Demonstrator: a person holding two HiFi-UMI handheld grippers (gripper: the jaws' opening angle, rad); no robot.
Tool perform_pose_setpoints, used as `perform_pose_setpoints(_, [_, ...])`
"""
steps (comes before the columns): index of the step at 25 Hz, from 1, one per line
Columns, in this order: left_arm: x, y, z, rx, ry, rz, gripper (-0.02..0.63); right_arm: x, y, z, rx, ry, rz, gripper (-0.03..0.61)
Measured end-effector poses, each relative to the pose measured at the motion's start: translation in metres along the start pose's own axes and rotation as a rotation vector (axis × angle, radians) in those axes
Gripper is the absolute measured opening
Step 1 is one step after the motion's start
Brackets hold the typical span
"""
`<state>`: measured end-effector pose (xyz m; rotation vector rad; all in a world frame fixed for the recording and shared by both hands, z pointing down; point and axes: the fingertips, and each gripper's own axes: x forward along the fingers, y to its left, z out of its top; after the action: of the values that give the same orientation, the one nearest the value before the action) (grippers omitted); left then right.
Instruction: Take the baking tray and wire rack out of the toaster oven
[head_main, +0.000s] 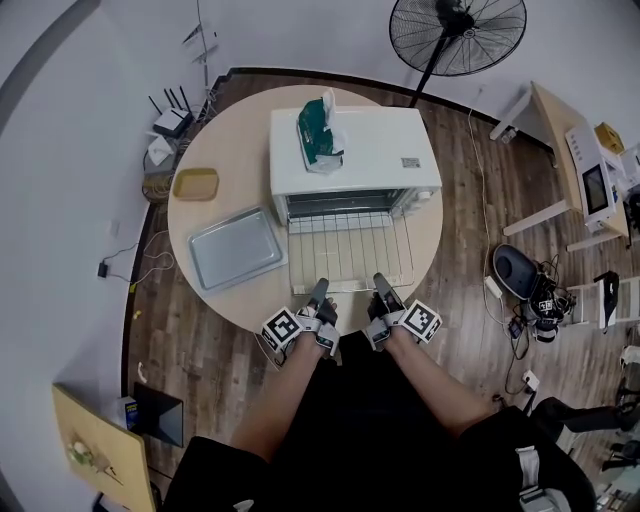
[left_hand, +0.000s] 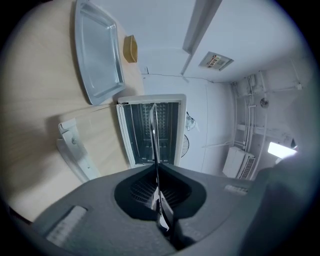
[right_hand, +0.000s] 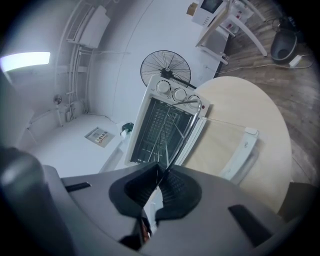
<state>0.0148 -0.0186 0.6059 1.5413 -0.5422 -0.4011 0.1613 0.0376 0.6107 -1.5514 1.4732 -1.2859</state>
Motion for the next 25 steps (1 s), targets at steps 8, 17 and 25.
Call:
perform_pose_setpoints(8, [-0.035,0.002,0.006,-0.006,-0.019,-0.012,0.018,-0.007,0.013,-0.029,-0.009,0.026,0.021,0.002])
perform_pose_setpoints(17, [-0.093,0.007,0.044,0.002,-0.124,-0.015,0.018,0.016,0.04,-0.087,-0.04,0.132,0.08,0.002])
perform_pose_setpoints(25, [-0.153,0.013,0.091,0.016,-0.267,0.011,0.018,0.051,0.07,-0.153,-0.024,0.274,0.15,0.002])
